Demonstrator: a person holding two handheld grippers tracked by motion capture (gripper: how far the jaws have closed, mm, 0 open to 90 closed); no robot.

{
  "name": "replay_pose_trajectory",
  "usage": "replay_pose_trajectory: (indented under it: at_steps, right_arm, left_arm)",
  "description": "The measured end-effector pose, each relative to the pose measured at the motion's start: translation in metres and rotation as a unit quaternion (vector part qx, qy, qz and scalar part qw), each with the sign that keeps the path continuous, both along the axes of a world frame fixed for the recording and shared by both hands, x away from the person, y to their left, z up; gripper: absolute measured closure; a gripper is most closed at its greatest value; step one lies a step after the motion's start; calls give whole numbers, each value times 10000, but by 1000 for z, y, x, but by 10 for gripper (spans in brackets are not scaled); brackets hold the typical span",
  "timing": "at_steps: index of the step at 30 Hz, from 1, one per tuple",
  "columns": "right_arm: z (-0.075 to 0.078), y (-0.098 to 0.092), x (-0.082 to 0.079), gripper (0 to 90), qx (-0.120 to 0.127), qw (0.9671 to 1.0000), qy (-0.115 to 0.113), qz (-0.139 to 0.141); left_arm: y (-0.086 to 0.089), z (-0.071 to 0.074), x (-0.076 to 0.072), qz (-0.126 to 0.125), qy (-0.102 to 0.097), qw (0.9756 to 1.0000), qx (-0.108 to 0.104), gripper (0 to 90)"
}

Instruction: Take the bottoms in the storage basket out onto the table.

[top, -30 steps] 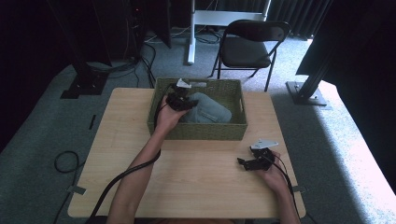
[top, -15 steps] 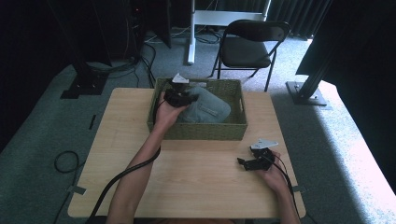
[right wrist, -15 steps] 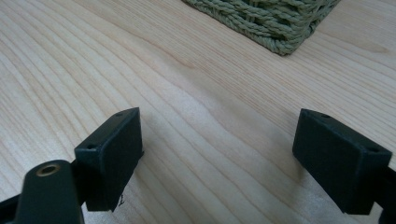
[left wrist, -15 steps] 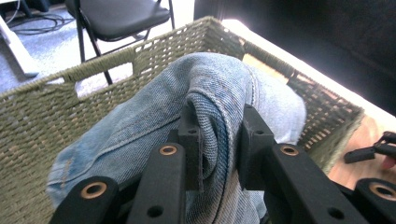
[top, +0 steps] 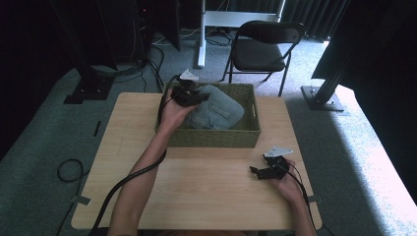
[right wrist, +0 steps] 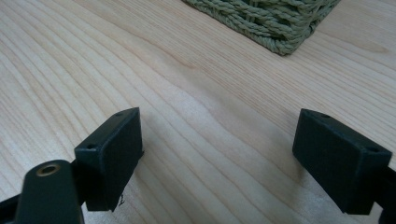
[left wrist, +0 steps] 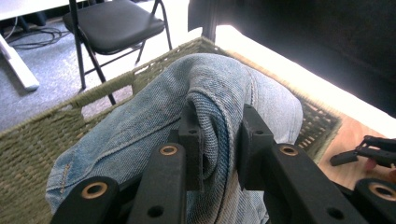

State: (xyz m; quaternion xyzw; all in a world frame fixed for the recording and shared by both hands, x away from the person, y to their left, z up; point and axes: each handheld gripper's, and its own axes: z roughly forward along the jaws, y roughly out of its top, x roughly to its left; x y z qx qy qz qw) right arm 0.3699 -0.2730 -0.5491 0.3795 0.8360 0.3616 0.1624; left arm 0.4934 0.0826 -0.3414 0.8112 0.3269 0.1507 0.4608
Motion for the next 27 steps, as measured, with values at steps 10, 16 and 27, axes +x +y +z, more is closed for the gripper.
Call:
replay_pose_trajectory:
  at_steps: [10, 16, 27]
  right_arm:
    - [0, 0, 0, 157, 0, 10000, 4, -4]
    - [0, 0, 0, 157, -3, 10000, -1, -2]
    - [0, 0, 0, 157, -3, 10000, 10, -7]
  left_arm:
    - [2, 20, -13, -121, -168, 9997, -109, 758]
    - [6, 31, -24, -169, -273, 9993, -185, 758]
    - [20, 45, -54, -271, -446, 9981, -328, 757]
